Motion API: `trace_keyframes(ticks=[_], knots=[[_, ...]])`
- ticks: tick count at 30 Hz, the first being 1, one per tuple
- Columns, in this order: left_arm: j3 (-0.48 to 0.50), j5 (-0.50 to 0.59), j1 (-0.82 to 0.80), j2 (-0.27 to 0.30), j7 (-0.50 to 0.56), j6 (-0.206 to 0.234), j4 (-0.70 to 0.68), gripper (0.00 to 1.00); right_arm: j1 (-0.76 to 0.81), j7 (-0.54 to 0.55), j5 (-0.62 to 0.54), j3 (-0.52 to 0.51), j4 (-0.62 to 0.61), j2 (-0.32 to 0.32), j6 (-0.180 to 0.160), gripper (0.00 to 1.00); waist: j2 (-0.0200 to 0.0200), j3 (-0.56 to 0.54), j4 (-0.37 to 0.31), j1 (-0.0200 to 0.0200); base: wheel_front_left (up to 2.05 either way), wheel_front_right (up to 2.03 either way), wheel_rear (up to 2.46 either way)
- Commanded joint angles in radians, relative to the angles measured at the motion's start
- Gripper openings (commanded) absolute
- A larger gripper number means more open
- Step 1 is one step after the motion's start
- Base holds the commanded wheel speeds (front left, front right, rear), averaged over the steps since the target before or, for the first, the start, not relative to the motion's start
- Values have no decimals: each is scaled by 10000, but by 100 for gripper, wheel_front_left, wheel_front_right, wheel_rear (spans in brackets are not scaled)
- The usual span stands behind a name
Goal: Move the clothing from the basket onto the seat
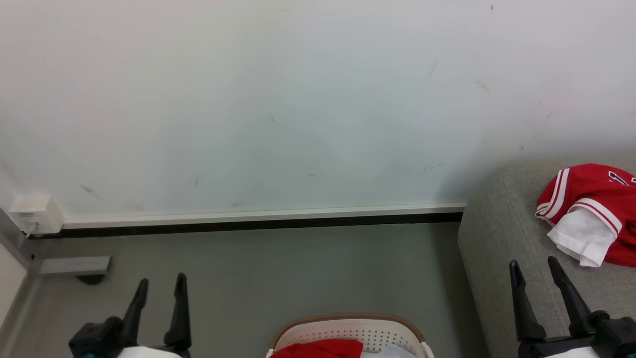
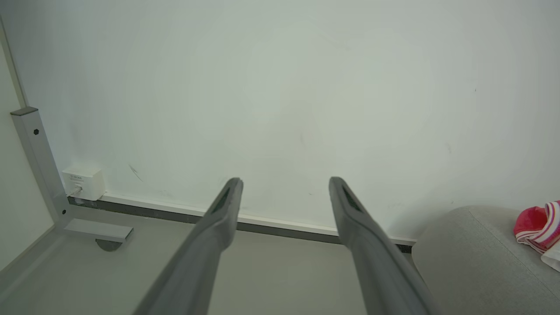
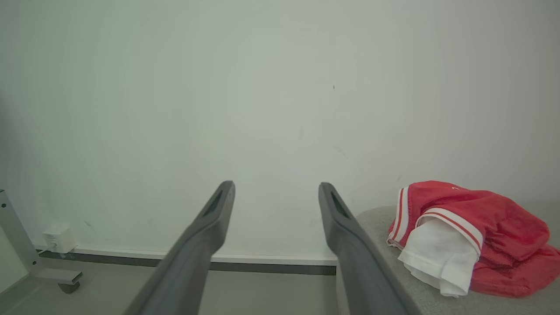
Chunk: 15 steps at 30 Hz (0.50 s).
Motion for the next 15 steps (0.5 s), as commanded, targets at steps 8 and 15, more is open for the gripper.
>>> trace_keyframes(ticks=[8, 15], knots=[[498, 829, -69, -383, -4, -503, 127, 100, -140, -29, -123, 173, 117, 22, -22, 100, 0, 58, -22, 1, 0, 0, 0], [836, 1204, -148, -662, -5, -815, 195, 100, -290, -29, -9, 252, 110, -82, -22, 100, 0, 161, -116, 1, 0, 0, 0]])
